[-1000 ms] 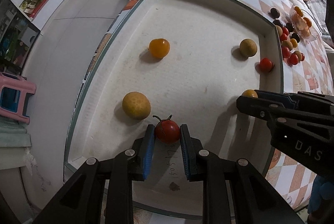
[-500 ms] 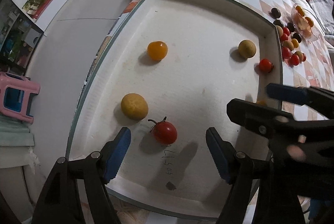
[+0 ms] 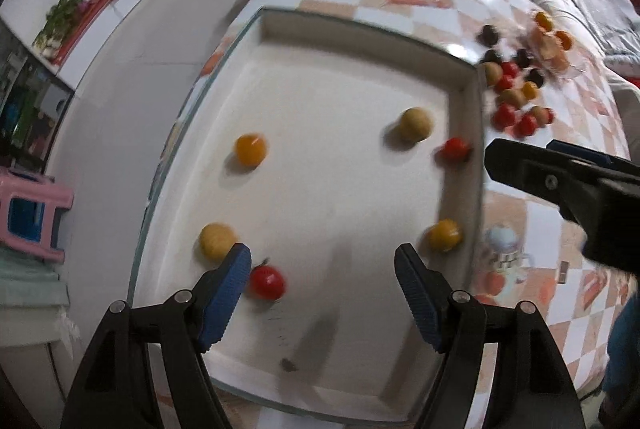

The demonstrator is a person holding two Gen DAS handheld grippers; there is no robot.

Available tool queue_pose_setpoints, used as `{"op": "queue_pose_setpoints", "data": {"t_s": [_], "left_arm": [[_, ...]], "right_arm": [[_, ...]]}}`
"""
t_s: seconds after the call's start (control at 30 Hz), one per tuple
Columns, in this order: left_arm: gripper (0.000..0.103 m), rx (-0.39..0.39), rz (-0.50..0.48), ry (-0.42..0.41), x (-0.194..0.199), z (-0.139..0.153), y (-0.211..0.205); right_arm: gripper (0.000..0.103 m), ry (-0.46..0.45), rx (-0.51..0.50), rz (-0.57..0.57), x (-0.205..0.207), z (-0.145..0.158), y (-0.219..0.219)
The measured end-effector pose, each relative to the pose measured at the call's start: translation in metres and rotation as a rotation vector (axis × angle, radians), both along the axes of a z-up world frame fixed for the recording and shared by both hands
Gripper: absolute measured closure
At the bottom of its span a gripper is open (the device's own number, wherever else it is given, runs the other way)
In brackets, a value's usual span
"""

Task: Organize fruits
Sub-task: 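Carry both tomatoes over the white tray and open both tools to release them, then move both open tools back over the remaining fruits on the table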

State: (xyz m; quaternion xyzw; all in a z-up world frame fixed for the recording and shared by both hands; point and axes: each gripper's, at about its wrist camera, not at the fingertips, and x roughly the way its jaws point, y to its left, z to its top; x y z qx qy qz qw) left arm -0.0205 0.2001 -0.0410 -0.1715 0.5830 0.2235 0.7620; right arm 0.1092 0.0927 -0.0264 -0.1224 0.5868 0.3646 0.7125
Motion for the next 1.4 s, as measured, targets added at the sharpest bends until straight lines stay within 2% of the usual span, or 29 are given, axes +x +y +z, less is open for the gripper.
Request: {"op": "queue_pose_setpoints", "data": {"t_s": [0.3, 0.53, 0.77, 1.03, 1.07, 1.13, 1.23, 1.4], "left_arm": [[0.028, -0.009, -0.137, -0.065, 0.045, 0.023, -0.045], [0.028, -0.046, -0.228, -0.103, 0.079, 0.026, -0.082], [0.028, -0.080, -0.268, -0.092, 0.112, 0.006, -0.111], [0.028, -0.050, -0.234, -0.065, 0.137, -0.018, -0.113], [0.028, -0.050, -0.222, -0.062, 0.141, -0.021, -0.110], [0.028, -0.047, -0.203, -0.059, 0.146, -0.026, -0.105], [0.028, -0.045, -0.178, -0.051, 0.153, -0.033, -0.099], [0.028, -0.027, -0.161, -0.048, 0.166, -0.040, -0.092]], "right_arm": [[0.012, -0.026, -0.100, -0.186, 0.056, -0.016, -0.078], [0.012, -0.026, -0.134, -0.230, 0.078, -0.028, -0.110], [0.012, -0.028, -0.120, -0.205, 0.099, -0.034, -0.124], [0.013, -0.066, -0.104, -0.048, 0.108, -0.041, -0.115], [0.014, -0.068, -0.101, -0.036, 0.108, -0.042, -0.113], [0.026, -0.072, -0.096, -0.021, 0.112, -0.044, -0.110], [0.033, -0.061, -0.086, -0.015, 0.121, -0.050, -0.107], [0.034, -0.055, -0.058, 0.007, 0.129, -0.052, -0.099]]}}
